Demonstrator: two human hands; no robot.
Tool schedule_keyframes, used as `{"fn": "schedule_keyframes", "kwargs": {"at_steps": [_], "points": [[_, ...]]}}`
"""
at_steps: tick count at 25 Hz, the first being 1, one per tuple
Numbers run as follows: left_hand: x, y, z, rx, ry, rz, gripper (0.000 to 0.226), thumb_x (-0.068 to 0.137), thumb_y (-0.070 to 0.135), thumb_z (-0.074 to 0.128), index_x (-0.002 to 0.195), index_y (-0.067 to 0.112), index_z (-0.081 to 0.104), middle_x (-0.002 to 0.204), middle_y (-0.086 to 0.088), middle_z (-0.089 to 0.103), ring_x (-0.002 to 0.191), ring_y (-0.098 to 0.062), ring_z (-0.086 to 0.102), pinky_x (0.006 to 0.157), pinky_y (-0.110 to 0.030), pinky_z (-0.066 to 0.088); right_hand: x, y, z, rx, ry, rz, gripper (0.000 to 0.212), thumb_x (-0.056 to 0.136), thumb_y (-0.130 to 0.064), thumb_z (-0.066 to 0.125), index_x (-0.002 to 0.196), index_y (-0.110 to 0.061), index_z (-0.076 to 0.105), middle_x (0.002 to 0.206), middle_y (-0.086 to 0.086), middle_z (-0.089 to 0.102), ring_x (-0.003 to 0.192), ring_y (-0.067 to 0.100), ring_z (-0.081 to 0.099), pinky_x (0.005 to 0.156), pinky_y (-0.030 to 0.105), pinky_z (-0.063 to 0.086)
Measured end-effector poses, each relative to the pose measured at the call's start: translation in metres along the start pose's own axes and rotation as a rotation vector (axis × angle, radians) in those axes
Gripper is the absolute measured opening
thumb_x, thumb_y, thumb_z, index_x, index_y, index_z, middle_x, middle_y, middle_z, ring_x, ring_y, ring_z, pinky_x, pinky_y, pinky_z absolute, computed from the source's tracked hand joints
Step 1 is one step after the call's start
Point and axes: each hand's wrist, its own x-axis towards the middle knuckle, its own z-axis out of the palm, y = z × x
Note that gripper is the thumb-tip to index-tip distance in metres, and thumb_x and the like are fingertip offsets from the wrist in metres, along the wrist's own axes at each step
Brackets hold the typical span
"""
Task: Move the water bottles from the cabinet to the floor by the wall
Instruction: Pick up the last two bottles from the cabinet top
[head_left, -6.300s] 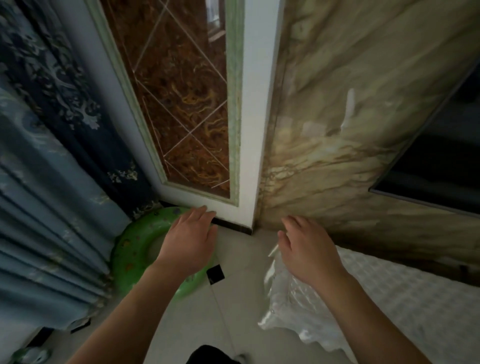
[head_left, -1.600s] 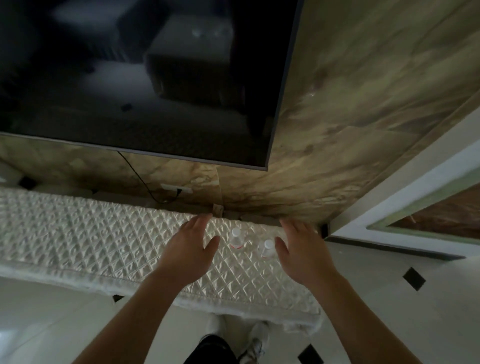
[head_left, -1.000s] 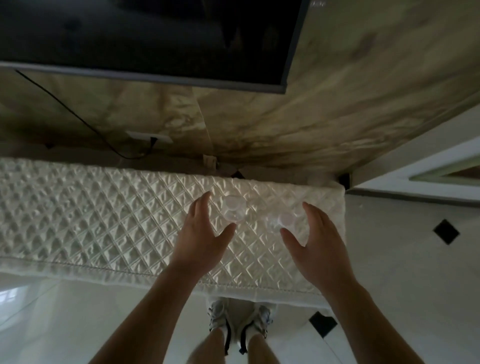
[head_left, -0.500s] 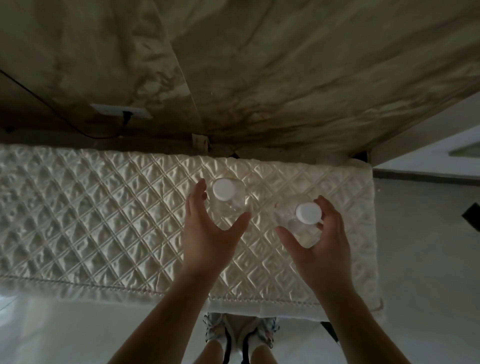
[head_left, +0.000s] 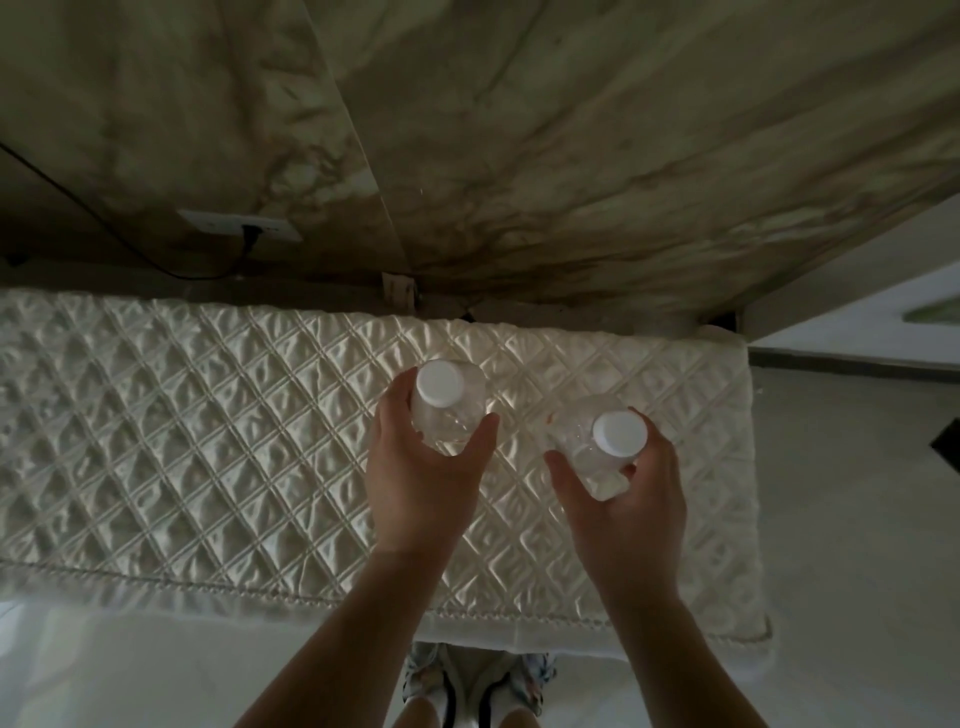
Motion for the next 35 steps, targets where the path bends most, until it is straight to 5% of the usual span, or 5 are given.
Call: {"fn": "schedule_keyframes", "kwargs": {"at_steps": [11, 21, 26, 32, 35], "points": [[0.006, 0.058, -0.058, 0.058, -0.088, 0.154, 0.067, 0.069, 0.046, 0.082, 0.127, 0.030, 0.053, 0.111, 0.015, 0.065, 0.101, -0.007, 0.063, 0.083, -0.037, 0.057, 0.009, -0.055, -0.053, 0.024, 0.022, -0.088, 0.072, 0.069, -0.046, 0.081, 0.127, -0.014, 0.053, 0.113, -0.007, 0.058, 0.100, 0.008, 0.058, 0.082, 0.022, 0.048], [0.011, 0.185, -0.196, 0.025, -0.109, 0.322, 0.059, 0.070, 0.041, 0.083, 0.121, 0.030, 0.056, 0.098, 0.022, 0.063, 0.090, 0.006, 0.060, 0.067, -0.014, 0.046, 0.001, -0.201, -0.162, 0.035, 0.021, -0.173, 0.070, 0.067, -0.049, 0.081, 0.127, -0.024, 0.053, 0.111, -0.009, 0.064, 0.097, 0.009, 0.062, 0.079, 0.031, 0.052], [0.003, 0.238, -0.262, 0.003, -0.106, 0.374, 0.062, 0.069, 0.040, 0.085, 0.123, 0.028, 0.055, 0.096, 0.026, 0.061, 0.088, 0.007, 0.061, 0.068, -0.014, 0.050, -0.015, -0.279, -0.212, 0.050, -0.017, -0.227, 0.058, 0.068, -0.044, 0.082, 0.118, -0.029, 0.055, 0.094, -0.021, 0.061, 0.087, -0.002, 0.060, 0.074, 0.024, 0.049], [-0.018, 0.278, -0.329, -0.034, -0.112, 0.408, 0.059, 0.072, 0.041, 0.083, 0.122, 0.041, 0.051, 0.094, 0.032, 0.060, 0.089, 0.015, 0.059, 0.066, -0.003, 0.043, -0.043, -0.345, -0.247, 0.101, -0.059, -0.278, 0.063, 0.069, -0.046, 0.080, 0.124, -0.030, 0.054, 0.106, -0.017, 0.064, 0.095, -0.001, 0.062, 0.080, 0.027, 0.053], [-0.028, 0.288, -0.358, -0.037, -0.141, 0.411, 0.062, 0.071, 0.043, 0.082, 0.124, 0.041, 0.051, 0.098, 0.030, 0.061, 0.091, 0.011, 0.060, 0.069, -0.008, 0.045, -0.056, -0.370, -0.258, 0.115, -0.077, -0.296, 0.065, 0.069, -0.044, 0.081, 0.125, -0.032, 0.052, 0.110, -0.017, 0.064, 0.098, -0.002, 0.060, 0.080, 0.019, 0.049]]}}
